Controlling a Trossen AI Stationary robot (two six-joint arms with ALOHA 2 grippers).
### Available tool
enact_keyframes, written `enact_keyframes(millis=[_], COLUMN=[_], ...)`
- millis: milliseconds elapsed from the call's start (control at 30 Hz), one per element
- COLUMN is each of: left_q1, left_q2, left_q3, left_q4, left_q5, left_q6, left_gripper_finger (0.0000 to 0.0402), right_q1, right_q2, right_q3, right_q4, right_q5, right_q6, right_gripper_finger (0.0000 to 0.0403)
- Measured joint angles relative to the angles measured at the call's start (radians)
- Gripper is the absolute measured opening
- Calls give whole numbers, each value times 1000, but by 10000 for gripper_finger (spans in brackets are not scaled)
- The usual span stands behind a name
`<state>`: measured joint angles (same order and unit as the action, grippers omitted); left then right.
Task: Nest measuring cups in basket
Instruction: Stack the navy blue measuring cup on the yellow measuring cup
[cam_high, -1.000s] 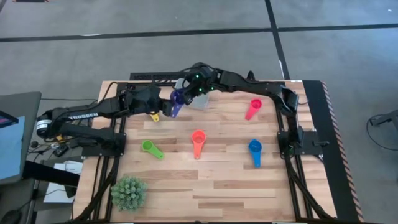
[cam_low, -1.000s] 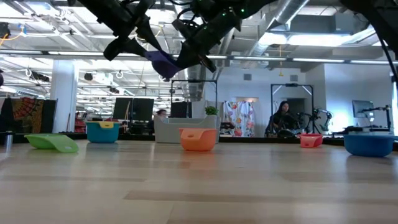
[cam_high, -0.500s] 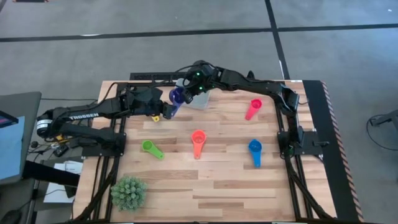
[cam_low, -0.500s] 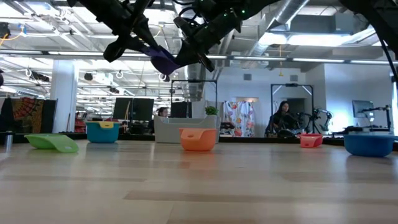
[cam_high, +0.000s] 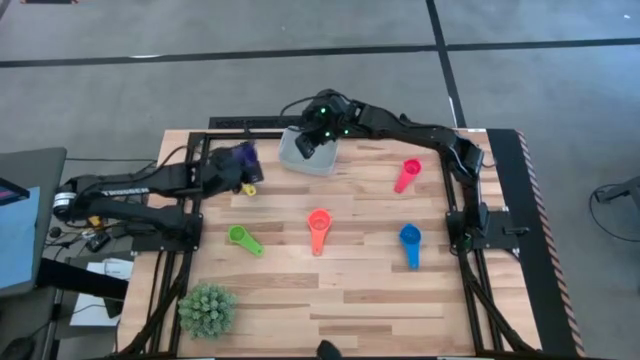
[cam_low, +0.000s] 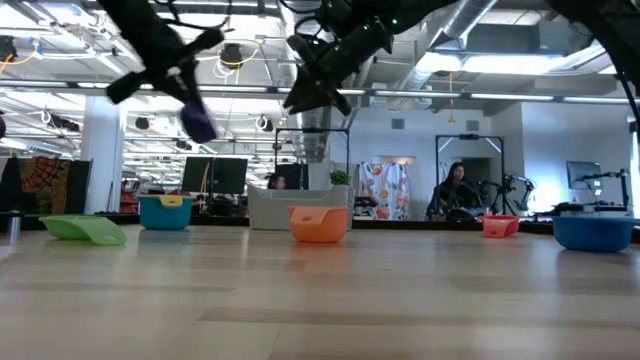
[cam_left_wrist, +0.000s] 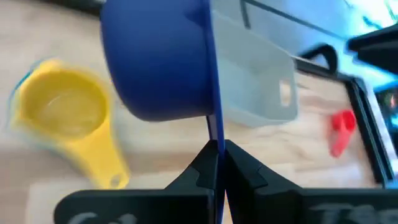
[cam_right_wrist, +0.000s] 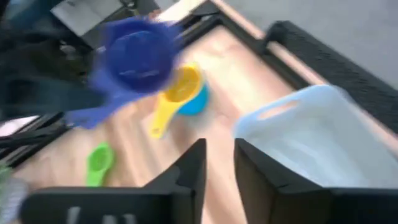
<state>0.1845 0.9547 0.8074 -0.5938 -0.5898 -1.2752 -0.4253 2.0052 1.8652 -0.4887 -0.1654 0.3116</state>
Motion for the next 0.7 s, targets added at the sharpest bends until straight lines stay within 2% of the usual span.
enact_keyframes(millis=[67,167,333,567,700], left_q1=[-23,-34,-32,-7,7], left_q2=[-34,-83,-170,-258,-271], left_q3=[-56,-144,-336,-571,-625], left_q4=[-40,16,219,562,616], left_q5=[-62,-143,-198,-210,-211], left_q6=[-100,-217,-327,-362,-368], left_gripper_finger=[1,0,0,0,0], right_q1=[-17,-31,-27,-24,-25], right_q2=[0,0,0,0,0], right_q3=[0,0,0,0,0], right_q4=[-21,-39,-45,-42,-41], right_q5=[2,-19,-23,-21,-20], right_q6=[-18,-32,-59,-78,-86], right_gripper_finger=[138,170,203,204,193])
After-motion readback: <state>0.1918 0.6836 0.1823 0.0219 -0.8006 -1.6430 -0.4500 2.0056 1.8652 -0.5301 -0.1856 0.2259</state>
